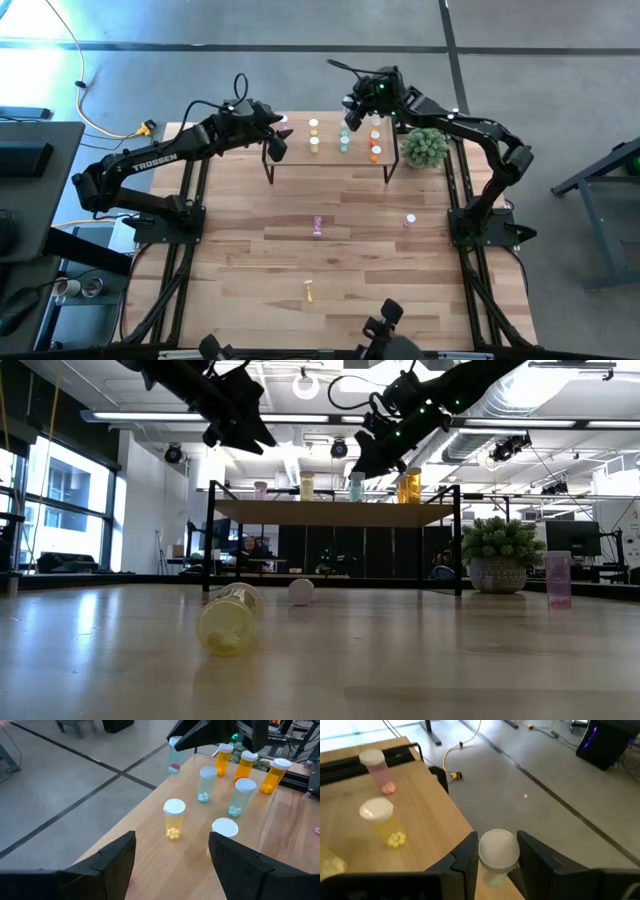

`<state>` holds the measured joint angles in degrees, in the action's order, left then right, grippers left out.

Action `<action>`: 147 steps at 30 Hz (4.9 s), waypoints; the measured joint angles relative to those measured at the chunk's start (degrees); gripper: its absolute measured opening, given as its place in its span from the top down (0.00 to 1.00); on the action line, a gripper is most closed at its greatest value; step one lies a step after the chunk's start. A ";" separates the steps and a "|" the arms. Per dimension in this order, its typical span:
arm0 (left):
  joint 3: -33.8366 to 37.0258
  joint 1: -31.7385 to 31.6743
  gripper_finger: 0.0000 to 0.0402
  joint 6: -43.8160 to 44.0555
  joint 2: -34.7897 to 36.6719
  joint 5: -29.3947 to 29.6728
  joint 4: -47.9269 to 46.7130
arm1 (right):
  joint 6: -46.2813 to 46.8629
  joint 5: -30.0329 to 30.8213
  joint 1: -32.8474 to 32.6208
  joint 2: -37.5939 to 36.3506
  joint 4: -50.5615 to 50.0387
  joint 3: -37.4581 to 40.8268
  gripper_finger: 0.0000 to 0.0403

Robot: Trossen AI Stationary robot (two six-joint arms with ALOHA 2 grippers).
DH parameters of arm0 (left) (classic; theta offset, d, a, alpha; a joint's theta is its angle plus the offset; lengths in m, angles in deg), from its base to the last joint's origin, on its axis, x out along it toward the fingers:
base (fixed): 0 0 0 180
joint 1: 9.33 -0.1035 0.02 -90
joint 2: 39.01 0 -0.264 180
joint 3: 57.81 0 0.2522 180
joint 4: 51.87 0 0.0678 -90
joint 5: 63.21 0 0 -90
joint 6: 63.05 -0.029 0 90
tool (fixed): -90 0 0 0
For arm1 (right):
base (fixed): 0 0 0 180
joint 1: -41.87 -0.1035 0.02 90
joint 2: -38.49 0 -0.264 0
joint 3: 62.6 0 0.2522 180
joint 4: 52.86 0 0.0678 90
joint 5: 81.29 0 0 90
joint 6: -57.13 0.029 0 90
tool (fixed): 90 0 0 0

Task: Pick and place medicine bottles onto shelf by color
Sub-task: Put the blue pill bottle aligned with the other blue pill bottles on the shelf, then put the right pink pill bottle aligned with the other pink pill bottle on the shelf

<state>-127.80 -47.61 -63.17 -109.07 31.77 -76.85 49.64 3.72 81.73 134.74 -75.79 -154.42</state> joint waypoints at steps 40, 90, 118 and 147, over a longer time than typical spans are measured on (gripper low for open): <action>0.00 0.07 0.40 -1.57 0.00 0.13 -0.13 | 3.60 -1.48 -1.40 2.78 -1.64 0.09 0.74; 0.00 0.07 0.40 -1.55 0.00 0.11 -0.13 | 2.57 -1.07 -1.40 -0.84 -1.96 0.22 0.65; 0.00 7.82 0.40 -6.03 0.00 0.37 -3.38 | 3.60 -1.79 -17.55 -15.91 -25.82 0.13 0.65; 0.02 29.54 0.40 4.51 0.00 7.49 -22.38 | 24.45 8.83 -45.85 -7.97 -39.36 0.13 0.65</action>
<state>-127.78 -18.07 -58.66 -109.07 39.26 -99.23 74.08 12.54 35.88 126.77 -115.15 -154.29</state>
